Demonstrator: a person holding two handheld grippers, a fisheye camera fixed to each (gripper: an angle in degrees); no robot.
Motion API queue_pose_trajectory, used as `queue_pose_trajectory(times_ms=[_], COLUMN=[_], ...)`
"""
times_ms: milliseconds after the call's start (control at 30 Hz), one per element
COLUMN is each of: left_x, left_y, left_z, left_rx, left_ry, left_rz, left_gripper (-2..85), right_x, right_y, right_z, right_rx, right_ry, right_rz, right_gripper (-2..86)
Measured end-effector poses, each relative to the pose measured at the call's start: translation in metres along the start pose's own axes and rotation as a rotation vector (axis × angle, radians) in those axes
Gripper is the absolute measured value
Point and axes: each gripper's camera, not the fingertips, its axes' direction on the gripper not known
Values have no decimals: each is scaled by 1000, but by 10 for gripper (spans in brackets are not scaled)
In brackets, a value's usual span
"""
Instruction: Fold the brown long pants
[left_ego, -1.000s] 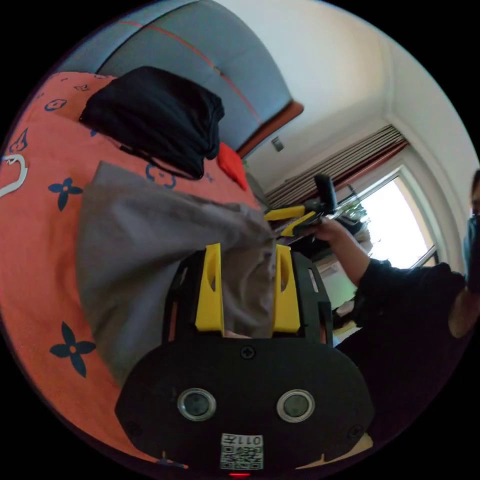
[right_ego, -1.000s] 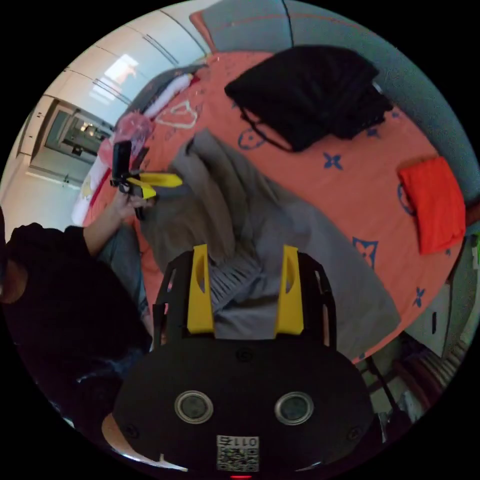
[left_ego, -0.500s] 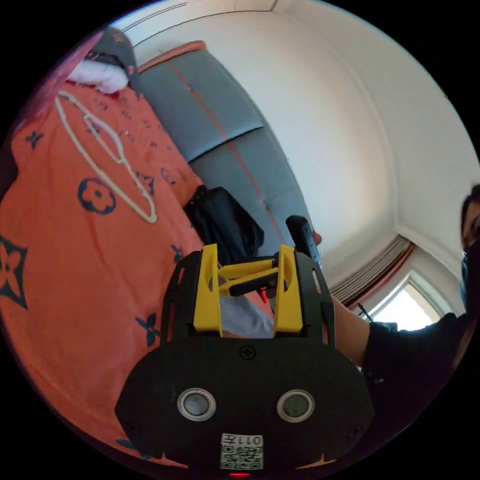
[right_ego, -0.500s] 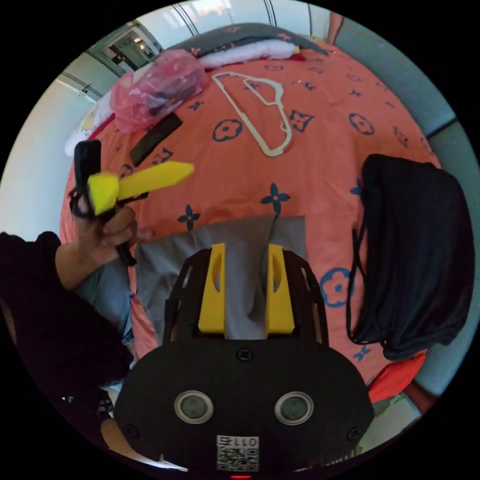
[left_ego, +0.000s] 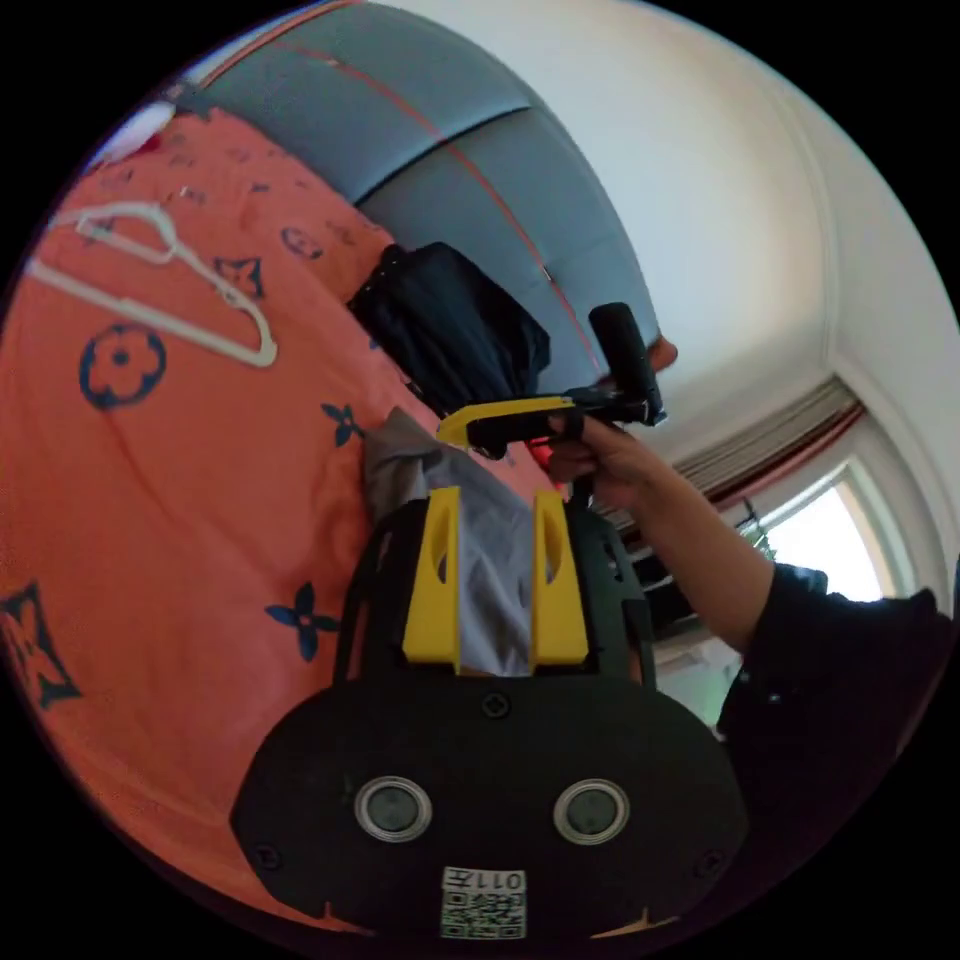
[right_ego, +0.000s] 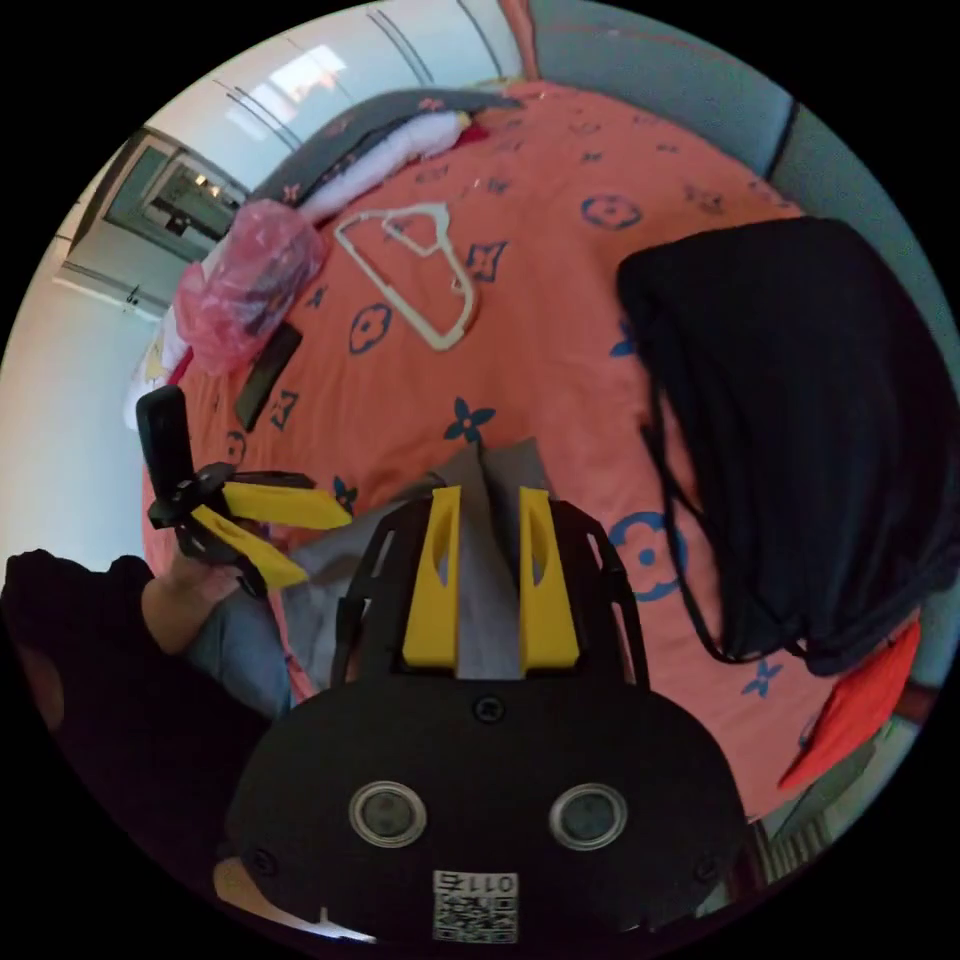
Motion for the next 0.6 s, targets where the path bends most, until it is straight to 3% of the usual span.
queue_pose_trajectory(times_ms=[133, 233, 400, 600], left_x=[37, 32, 6, -24], left_y=[-6, 13, 30, 23], left_z=[-4, 0, 8, -15], left_rx=[-295, -444, -621, -540], left_ry=[-218, -526, -434, -256], left_rz=[250, 225, 157, 59], left_gripper=[113, 164, 158, 131], right_x=[-12, -29, -56, -64], right_y=[12, 7, -32, -99], right_z=[-44, -51, -26, 8], right_rx=[77, 72, -32, -215], right_ry=[151, 170, 147, 203], right_rz=[39, 17, -57, -90], right_gripper=[106, 120, 112, 86])
